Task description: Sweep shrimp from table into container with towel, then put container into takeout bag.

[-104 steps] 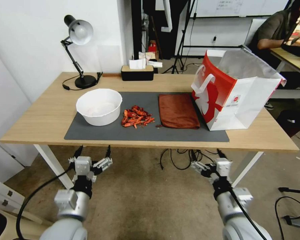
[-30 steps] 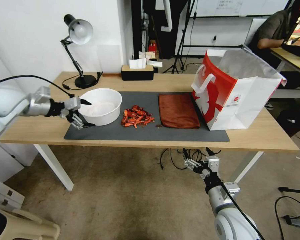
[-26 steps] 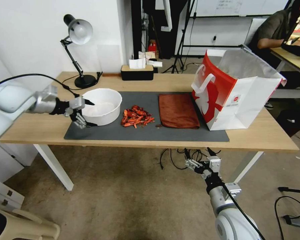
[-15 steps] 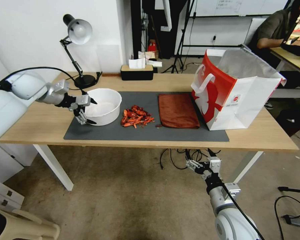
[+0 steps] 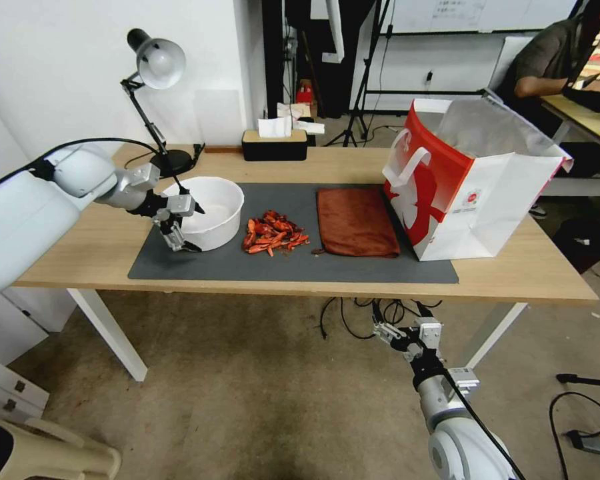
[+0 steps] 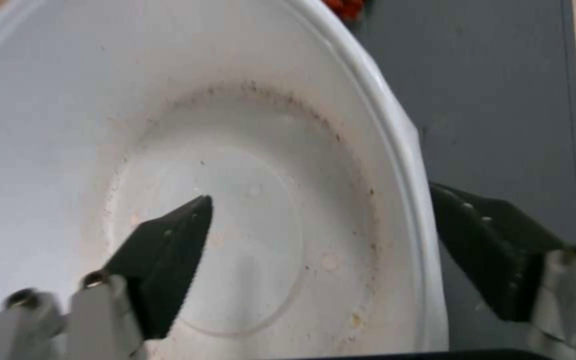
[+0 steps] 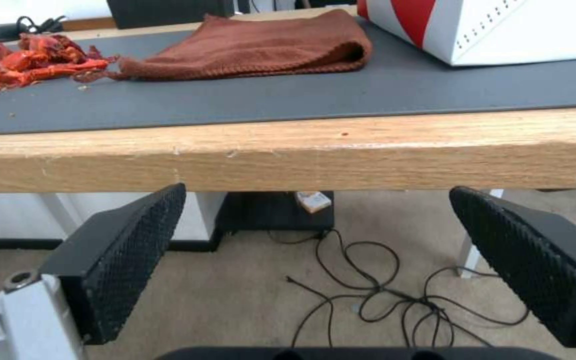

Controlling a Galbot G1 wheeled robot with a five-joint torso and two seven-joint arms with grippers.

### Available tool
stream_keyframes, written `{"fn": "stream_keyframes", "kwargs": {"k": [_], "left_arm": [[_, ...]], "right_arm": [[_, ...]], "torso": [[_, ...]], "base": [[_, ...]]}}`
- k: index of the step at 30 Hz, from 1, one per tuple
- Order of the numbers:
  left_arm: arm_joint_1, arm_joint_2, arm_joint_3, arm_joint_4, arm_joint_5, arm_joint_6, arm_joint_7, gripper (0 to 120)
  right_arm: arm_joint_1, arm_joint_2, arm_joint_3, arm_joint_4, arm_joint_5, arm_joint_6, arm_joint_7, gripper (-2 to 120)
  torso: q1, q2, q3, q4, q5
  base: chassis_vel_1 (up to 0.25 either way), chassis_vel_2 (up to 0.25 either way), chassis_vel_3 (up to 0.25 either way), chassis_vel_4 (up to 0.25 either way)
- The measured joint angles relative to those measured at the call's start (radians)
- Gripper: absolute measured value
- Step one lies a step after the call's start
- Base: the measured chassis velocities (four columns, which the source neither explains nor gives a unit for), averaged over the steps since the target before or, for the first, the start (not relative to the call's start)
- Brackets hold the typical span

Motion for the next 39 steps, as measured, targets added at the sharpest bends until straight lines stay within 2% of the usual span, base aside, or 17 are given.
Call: {"fn": "stream_keyframes", "kwargs": {"k": [2,4,6,7,8,11,13,14,15,18,20,22,24,32,33,36,39], "left_arm": [[0.000,-0.001,0.003,0.002,0.009,-0.002,0.003,74],[-0.002,-0.001,0.013,0.007,0.027,-0.007,0.010,64],[-0.004,-0.001,0.016,0.008,0.029,-0.007,0.012,61],[-0.009,0.000,0.024,0.008,0.032,-0.008,0.015,53],[-0.009,0.000,0.024,0.008,0.032,-0.008,0.015,53],[-0.018,0.001,0.036,0.010,0.034,-0.009,0.020,39],[-0.020,0.001,0.038,0.011,0.034,-0.009,0.020,34],[-0.020,0.000,0.039,0.013,0.034,-0.009,0.020,27],[-0.020,0.000,0.039,0.013,0.034,-0.009,0.020,27],[-0.016,-0.006,0.028,0.020,0.059,-0.015,0.022,12],[-0.014,-0.007,0.024,0.021,0.062,-0.017,0.023,10],[-0.011,-0.004,0.019,0.022,0.063,-0.025,0.026,0],[-0.009,-0.001,0.016,0.022,0.064,-0.028,0.027,0],[0.039,0.024,-0.056,0.001,0.068,-0.065,0.029,0],[0.053,0.037,-0.082,-0.020,0.073,-0.079,0.029,0],[0.069,0.051,-0.109,-0.054,0.077,-0.095,0.029,0],[0.123,0.092,-0.190,-0.141,0.100,-0.147,0.032,0]], "right_arm": [[-0.001,0.000,0.001,0.000,0.000,0.000,0.000,100],[-0.001,-0.001,0.002,0.003,0.000,0.001,0.000,100],[-0.001,-0.002,0.002,0.004,0.000,0.001,0.000,100],[-0.002,-0.002,0.002,0.004,0.000,0.002,0.000,100],[-0.002,-0.002,0.002,0.004,0.000,0.002,0.000,100],[-0.003,0.000,-0.001,0.002,0.000,0.004,0.000,100],[-0.003,0.001,-0.002,0.001,0.000,0.004,0.000,100],[-0.003,0.001,-0.002,0.001,0.000,0.004,0.000,100],[-0.003,0.001,-0.002,0.001,0.000,0.004,0.000,100],[0.002,0.000,-0.003,-0.003,0.000,0.004,0.000,100],[0.004,0.000,-0.003,-0.005,0.000,0.004,0.000,100],[0.007,0.001,-0.003,-0.007,0.000,0.004,0.000,100],[0.008,0.002,-0.003,-0.008,0.000,0.004,0.000,100],[0.009,0.005,-0.005,-0.025,-0.002,0.024,0.002,100],[0.009,0.002,-0.005,-0.025,-0.002,0.025,0.002,100],[0.010,0.000,-0.005,-0.025,-0.002,0.026,0.002,100],[0.014,-0.002,-0.004,-0.026,-0.002,0.026,0.006,100]], "torso": [[0.000,0.000,0.000,0.0000,-0.0001],[0.000,0.000,0.000,0.0001,-0.0001],[0.000,0.000,0.000,0.0001,-0.0001],[0.000,0.000,0.000,0.0001,-0.0001],[0.000,0.000,0.000,0.0001,-0.0001],[0.000,0.000,0.000,0.0001,0.0000],[0.000,0.000,0.000,0.0001,-0.0001],[0.000,0.000,0.000,0.0001,0.0000],[0.000,0.000,0.000,0.0001,0.0000],[0.000,0.000,0.000,0.0000,-0.0001],[0.000,0.000,0.000,-0.0001,0.0000],[0.000,0.000,0.000,0.0000,-0.0002],[0.000,0.000,0.000,-0.0001,-0.0002],[0.000,0.000,0.000,0.0000,-0.0003],[0.000,0.000,0.000,-0.0001,-0.0004],[0.000,0.000,0.000,0.0000,-0.0002],[0.000,0.000,0.000,-0.0003,-0.0004]], "base": [[0.000,0.000,0.000,0.000],[0.000,0.000,0.000,0.000],[0.000,0.000,0.000,0.000],[0.000,0.000,0.000,0.000],[0.000,0.000,0.000,0.000],[0.000,0.000,0.000,0.000],[0.000,0.000,0.000,0.000],[0.000,0.000,0.000,0.000],[0.000,0.000,0.000,0.000],[0.000,0.000,0.000,0.000],[0.000,0.000,0.000,0.000],[0.000,0.000,0.000,0.000],[0.000,0.000,0.000,0.000],[0.000,0.000,0.000,0.000],[0.000,0.000,0.000,0.000],[0.000,0.000,0.000,0.000],[0.000,0.000,0.000,0.000]]}}
